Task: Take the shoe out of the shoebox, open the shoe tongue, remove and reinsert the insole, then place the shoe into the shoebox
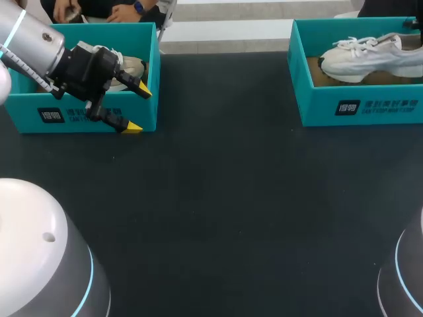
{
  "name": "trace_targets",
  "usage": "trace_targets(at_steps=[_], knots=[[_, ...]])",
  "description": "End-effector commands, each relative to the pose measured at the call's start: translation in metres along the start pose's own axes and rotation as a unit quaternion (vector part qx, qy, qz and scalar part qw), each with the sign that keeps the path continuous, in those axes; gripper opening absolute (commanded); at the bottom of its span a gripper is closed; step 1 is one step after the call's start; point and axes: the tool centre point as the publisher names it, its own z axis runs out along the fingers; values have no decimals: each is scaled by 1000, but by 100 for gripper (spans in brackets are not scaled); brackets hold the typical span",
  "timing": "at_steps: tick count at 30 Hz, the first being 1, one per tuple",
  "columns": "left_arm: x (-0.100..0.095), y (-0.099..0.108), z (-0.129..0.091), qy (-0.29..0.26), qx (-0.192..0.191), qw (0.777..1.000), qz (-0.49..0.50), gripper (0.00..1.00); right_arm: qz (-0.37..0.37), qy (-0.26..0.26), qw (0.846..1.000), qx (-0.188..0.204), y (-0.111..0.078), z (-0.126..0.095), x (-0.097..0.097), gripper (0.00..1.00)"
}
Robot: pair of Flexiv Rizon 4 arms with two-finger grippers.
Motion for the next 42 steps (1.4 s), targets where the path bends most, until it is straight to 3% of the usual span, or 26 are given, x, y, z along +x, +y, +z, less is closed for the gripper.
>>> trace_targets(at_steps=[1,13,24,42], knots=[[1,0,0,0,-2,1000,0,100,-3,-4,1000,4,-5,8,3,0],[1,0,0,0,-2,1000,0,100,-12,-14,1000,16,-36,16,3,0],[1,0,0,0,-2,1000,0,100,-8,-16,999,28,-53,28,6,0],[1,0,0,0,-2,1000,0,100,-31,-19,998,41,-63,57,13,0]])
